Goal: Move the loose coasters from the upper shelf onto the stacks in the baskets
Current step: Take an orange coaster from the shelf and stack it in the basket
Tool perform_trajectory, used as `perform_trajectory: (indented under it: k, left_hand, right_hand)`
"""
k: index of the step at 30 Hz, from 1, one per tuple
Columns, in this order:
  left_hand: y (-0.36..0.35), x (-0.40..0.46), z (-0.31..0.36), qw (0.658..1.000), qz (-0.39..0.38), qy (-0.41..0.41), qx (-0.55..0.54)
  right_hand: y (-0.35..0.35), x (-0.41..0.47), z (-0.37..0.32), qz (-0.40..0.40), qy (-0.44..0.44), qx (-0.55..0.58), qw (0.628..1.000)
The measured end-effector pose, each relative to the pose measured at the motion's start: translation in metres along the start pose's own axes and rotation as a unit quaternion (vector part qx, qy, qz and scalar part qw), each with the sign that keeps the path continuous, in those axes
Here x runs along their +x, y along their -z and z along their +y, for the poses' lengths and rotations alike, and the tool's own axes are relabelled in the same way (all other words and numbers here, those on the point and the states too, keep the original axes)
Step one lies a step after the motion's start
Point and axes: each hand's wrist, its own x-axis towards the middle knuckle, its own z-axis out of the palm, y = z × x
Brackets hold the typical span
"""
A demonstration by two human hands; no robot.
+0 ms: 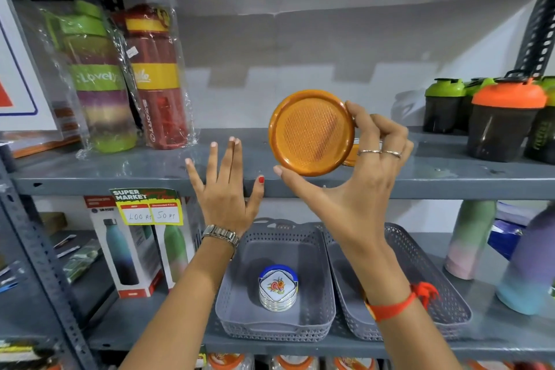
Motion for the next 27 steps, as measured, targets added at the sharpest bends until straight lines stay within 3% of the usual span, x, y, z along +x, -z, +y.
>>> perform_trajectory:
  k: [7,13,19,23,27]
  left_hand:
    - [0.009,-0.002,0.013,0.997,-0.022,0.06,-0.045]
    - [0.002,-0.014,0.044,0.998,-0.036,0.017,-0.043]
    - [-0.005,-0.022,0.068,0.997,0.008,-0.018,-0.081]
    - [-0.01,-0.022,0.075,0.995,0.039,-0.012,-0.096]
    - [-0.014,-0.024,0.076,0.994,0.045,-0.008,-0.095]
  right_hand:
    - [0.007,-0.003,-0.011,-0.005,0.028,-0.01,1.0]
    - [0.011,-0.034,0.009,-0.02,-0.064,0.037,0.997]
    - [0.035,-0.098,0.057,-0.046,-0.196,0.068,0.977]
    - [0.045,-0.132,0.108,-0.081,-0.272,-0.021,0.959]
    - [0.05,-0.14,0.168,-0.217,-0.286,-0.187,0.914]
